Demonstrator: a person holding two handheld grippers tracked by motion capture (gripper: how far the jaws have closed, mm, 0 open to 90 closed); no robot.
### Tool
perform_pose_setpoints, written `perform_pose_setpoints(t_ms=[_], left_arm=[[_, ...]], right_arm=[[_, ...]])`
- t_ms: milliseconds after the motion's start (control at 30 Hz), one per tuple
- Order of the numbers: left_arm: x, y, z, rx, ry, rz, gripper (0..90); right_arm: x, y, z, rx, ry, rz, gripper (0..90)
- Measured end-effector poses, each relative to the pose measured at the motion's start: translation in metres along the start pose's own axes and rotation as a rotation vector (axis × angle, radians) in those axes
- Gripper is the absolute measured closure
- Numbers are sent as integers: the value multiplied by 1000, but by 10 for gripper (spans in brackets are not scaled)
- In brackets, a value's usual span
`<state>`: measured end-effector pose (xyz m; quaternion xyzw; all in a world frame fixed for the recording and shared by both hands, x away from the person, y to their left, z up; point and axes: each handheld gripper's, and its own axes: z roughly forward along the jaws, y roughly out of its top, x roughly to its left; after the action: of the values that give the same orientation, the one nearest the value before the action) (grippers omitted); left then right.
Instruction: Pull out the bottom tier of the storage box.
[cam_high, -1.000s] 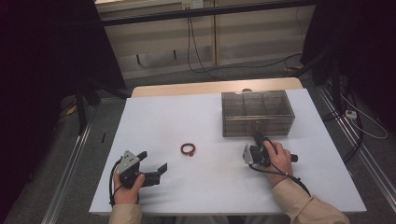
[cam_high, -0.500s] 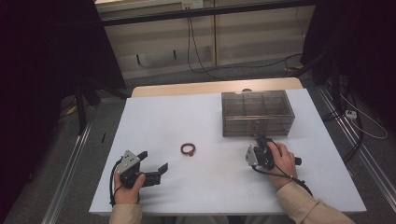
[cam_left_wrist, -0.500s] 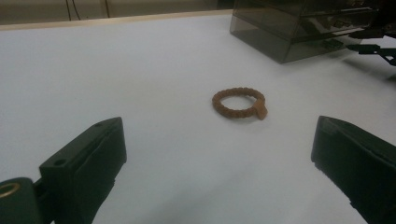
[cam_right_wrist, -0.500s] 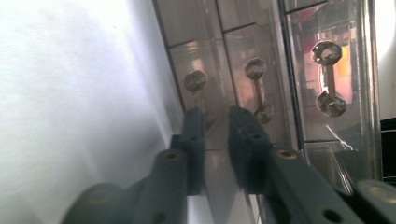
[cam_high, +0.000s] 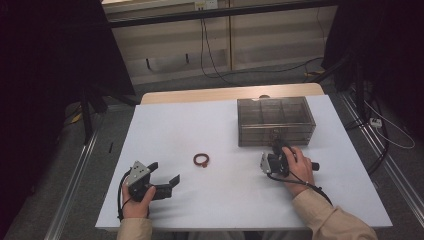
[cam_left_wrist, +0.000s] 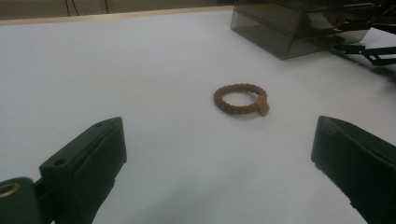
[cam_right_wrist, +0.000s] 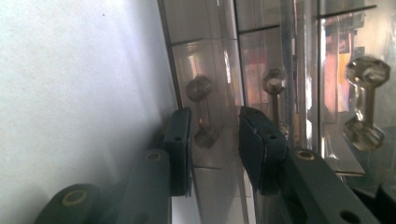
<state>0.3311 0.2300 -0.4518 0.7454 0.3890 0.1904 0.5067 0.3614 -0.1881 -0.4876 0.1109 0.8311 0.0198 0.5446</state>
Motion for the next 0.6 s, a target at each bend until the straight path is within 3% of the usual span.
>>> perform_pose_setpoints(t_ms=[333, 600], left_arm=[[0, 0, 0, -4, 1, -3, 33], [0, 1, 0, -3, 3, -4, 33]], right_arm=[[-1, 2, -1, 10, 8, -21, 688], [1, -1, -11, -4, 27, 2, 686]])
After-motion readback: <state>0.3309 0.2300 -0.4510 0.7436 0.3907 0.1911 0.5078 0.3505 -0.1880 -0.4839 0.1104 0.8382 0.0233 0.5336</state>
